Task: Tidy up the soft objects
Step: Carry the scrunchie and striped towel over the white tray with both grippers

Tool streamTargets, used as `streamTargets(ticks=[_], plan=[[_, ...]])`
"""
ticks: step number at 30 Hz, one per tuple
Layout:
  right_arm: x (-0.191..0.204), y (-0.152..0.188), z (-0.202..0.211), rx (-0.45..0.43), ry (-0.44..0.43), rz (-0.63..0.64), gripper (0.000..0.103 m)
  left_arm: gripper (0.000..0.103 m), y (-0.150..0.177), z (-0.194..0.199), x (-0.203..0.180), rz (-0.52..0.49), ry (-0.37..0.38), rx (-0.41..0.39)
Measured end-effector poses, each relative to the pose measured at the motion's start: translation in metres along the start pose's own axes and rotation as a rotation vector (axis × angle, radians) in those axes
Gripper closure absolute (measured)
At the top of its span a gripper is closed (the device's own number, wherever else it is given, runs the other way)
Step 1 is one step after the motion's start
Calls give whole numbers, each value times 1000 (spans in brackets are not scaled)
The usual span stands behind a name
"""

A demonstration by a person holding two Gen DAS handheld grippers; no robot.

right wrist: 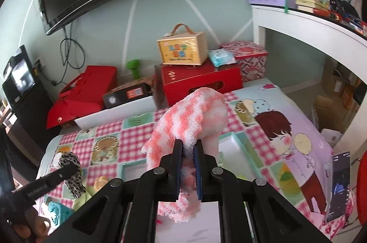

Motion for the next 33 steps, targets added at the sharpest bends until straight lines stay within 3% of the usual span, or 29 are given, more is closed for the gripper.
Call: streamTargets(ticks=[10, 20, 24, 29, 33], plan=[[-32, 2, -13, 24, 61, -33, 92, 74, 14, -48, -46, -95, 25, 59], [-23, 11, -47, 85, 6, 6, 92, 73, 8, -82, -63, -153, 16, 36], [-13, 19, -67, 114, -22, 35, 92, 73, 12, -96, -64, -155, 24, 57], [-10, 32, -92, 174, 41, 81, 91, 73, 17, -116, -58, -121, 27, 91], [-13, 43, -108, 226, 26, 67, 91, 73, 21, -125, -56, -112, 30, 104]])
Point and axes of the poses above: each gripper's, at about its wrist camera, not at the fingertips, and z roughly against the way its jaws point, x to its left, y to its underside, the point moved 4 cm from there along -z, roughly the way its jaws point
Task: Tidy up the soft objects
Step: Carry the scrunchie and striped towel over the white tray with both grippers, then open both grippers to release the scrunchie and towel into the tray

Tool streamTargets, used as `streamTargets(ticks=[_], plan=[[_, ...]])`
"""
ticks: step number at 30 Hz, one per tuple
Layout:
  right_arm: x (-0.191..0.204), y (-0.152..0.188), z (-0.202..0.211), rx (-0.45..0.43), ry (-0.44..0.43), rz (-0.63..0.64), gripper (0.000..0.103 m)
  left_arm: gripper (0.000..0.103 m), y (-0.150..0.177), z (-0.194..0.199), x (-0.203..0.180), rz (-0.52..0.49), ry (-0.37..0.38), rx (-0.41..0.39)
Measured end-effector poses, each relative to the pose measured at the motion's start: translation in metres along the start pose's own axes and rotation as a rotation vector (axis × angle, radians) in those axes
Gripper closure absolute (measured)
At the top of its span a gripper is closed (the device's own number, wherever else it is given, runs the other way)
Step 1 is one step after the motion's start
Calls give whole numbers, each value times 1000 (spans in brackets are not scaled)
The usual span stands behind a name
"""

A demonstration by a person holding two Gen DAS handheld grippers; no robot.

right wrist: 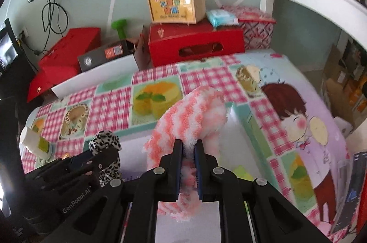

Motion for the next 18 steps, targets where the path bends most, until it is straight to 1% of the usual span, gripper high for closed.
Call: streamTargets(ticks=[4, 12, 16, 18], plan=[[5, 6, -14, 35, 6, 21, 89, 72, 1, -6, 3, 10, 2, 5], [4, 21, -42, 130, 18, 26, 89, 70, 7, -21, 10, 40, 6, 49], [0, 24, -46, 147, 25, 12, 89, 60, 7, -19, 11, 42, 3, 59], [-1, 23, -44, 143, 26, 9, 88, 56, 6, -14, 10, 42, -6, 68]])
Point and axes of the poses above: each gripper's, at about its wrist camera, not at the fingertips, and z roughly against the way its jaws point, x to its left, y to its underside, the point moved 4 cm from there along -z, roughly the way its jaws point
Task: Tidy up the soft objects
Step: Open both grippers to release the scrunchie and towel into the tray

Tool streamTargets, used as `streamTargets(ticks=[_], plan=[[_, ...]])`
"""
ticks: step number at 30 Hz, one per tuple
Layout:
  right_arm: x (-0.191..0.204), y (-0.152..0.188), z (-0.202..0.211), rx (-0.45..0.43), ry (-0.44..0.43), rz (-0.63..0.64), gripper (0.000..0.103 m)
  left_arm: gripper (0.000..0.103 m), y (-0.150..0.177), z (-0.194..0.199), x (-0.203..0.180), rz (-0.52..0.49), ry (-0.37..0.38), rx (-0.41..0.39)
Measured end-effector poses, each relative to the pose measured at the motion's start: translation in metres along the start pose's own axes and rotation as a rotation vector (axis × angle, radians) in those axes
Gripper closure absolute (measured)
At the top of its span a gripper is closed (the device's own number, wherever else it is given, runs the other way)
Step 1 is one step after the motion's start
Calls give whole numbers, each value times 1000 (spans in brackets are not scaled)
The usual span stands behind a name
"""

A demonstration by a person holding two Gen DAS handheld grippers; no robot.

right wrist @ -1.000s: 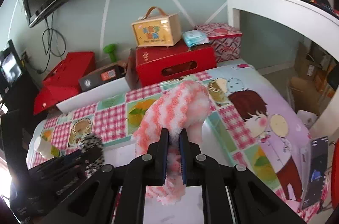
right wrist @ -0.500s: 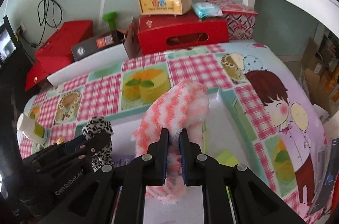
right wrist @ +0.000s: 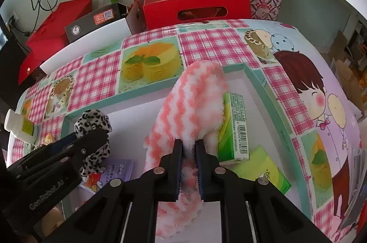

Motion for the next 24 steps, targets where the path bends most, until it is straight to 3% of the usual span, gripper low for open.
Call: streamTargets(ticks=[2, 7, 11, 16, 21, 22, 24], plan=[[1, -1, 4, -6, 9, 8, 81, 52, -1, 5, 0, -1, -17, 11], [4, -5, 16, -31, 27, 33, 76, 50, -4, 26, 0, -1, -30, 3], [5, -7, 32, -64, 32, 33, 60, 45, -7, 42, 0, -7, -34, -22], [6, -9, 50, -98, 20, 26, 60, 43, -9, 54, 7, 4, -62, -32], [7, -8, 50, -80, 31, 19, 43, 42, -7, 56, 19, 32, -105, -23], [7, -7, 48, -70, 38, 24, 38, 40, -7, 55, 23, 46, -120, -17], [8, -5, 46, -60, 54, 32, 30, 24, -6, 54, 29, 63, -141, -18]])
Point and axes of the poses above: each gripper's, at about its wrist camera, not at the fingertips, and z roughly against the way its jaws point, x to its left, y to its underside, the point moved 4 cm from there along -z, roughly the way its jaws point
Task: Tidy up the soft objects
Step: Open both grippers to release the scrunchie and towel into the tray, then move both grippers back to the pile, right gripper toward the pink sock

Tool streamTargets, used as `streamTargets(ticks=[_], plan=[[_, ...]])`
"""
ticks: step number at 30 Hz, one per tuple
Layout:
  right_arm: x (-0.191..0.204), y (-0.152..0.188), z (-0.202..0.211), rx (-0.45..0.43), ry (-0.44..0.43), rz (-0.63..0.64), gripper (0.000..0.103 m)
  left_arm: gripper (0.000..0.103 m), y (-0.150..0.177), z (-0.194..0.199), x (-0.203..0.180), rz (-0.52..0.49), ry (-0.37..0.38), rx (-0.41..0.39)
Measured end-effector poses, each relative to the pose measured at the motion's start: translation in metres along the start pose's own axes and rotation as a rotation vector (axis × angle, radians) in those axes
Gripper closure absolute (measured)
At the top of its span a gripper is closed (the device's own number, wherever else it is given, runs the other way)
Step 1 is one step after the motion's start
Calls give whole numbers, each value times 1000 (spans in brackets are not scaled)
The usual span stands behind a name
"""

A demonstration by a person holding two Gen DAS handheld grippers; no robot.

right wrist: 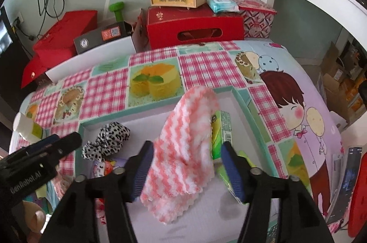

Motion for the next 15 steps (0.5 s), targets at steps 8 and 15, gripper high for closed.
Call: streamTargets(ticks=[8, 15], plan=[[-6, 3, -5, 8, 21, -6, 0, 11, 2, -6, 18, 23, -74, 3], [-6, 3, -5, 7, 17, -7, 0, 11, 3, -5, 27, 57, -44, 2]])
Point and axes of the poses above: each gripper's, at about its wrist camera, not at the fingertips, and z roughly against the way its jaws point, x to its left, y to its underside, the point moved 4 cm from there along -z, roughly the way its jaws point
